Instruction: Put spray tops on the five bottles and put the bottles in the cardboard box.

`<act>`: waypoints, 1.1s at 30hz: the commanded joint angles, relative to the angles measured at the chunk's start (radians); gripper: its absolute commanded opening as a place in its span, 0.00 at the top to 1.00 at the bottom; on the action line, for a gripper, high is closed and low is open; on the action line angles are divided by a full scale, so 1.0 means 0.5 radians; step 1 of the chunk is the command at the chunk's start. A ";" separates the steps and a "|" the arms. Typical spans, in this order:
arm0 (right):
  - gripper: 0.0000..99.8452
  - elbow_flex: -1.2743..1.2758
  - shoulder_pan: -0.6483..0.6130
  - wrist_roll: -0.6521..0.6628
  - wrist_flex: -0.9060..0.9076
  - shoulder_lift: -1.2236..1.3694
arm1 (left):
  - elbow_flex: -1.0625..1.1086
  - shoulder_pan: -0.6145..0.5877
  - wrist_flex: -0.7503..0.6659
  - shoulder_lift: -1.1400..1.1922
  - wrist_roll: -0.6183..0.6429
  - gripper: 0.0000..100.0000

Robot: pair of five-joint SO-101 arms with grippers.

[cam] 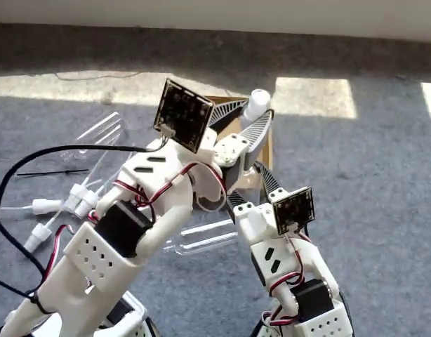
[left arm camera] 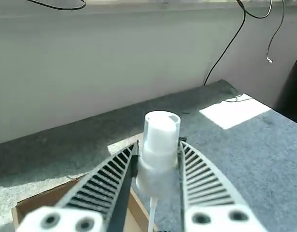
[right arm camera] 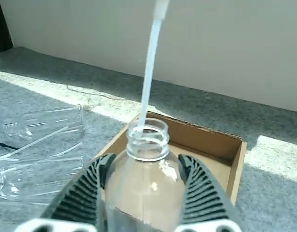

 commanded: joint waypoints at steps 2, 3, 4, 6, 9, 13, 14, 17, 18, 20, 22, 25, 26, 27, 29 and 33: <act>1.00 -0.020 -0.005 -0.015 -0.032 -0.023 | 0.097 -0.017 0.006 -0.087 0.006 0.97; 1.00 -0.020 -0.005 -0.015 -0.032 -0.023 | 0.130 -0.035 0.006 -0.091 0.006 0.97; 1.00 -0.020 -0.005 -0.015 -0.032 -0.023 | 0.170 -0.057 0.003 -0.100 0.006 0.97; 1.00 -0.023 -0.005 -0.015 -0.032 -0.023 | 0.210 -0.078 0.000 -0.100 0.006 0.97; 1.00 -0.023 -0.005 -0.015 -0.032 -0.023 | 0.238 -0.081 0.003 -0.100 0.006 0.97; 1.00 -0.020 -0.005 -0.015 -0.032 -0.023 | 0.299 -0.066 0.006 -0.097 0.006 0.97; 1.00 -0.020 -0.005 -0.015 -0.032 -0.023 | 0.330 -0.066 0.003 -0.097 0.006 0.97; 1.00 -0.020 -0.005 -0.015 -0.032 -0.023 | 0.382 -0.066 0.003 -0.097 0.003 0.97; 1.00 -0.020 -0.005 -0.015 -0.032 -0.023 | 0.397 -0.066 0.006 -0.097 0.003 0.97; 1.00 -0.017 -0.005 -0.015 -0.032 -0.023 | 0.419 -0.063 0.009 -0.094 -0.080 0.97; 1.00 -0.011 -0.005 -0.015 -0.032 -0.023 | 0.453 -0.060 0.012 -0.100 -0.221 0.97; 1.00 -0.011 -0.005 -0.015 -0.032 -0.023 | 0.505 -0.060 0.012 -0.100 -0.282 0.97; 1.00 -0.011 -0.005 -0.015 -0.032 -0.023 | 0.523 -0.060 0.012 -0.100 -0.282 0.97; 1.00 -0.011 -0.005 -0.015 -0.032 -0.023 | 0.535 -0.060 0.012 -0.100 -0.285 0.97; 1.00 -0.011 -0.005 -0.015 -0.032 -0.023 | 0.551 -0.060 0.009 -0.100 -0.288 0.97; 1.00 -0.011 -0.005 -0.015 -0.032 -0.023 | 0.535 -0.063 0.012 -0.103 -0.285 0.89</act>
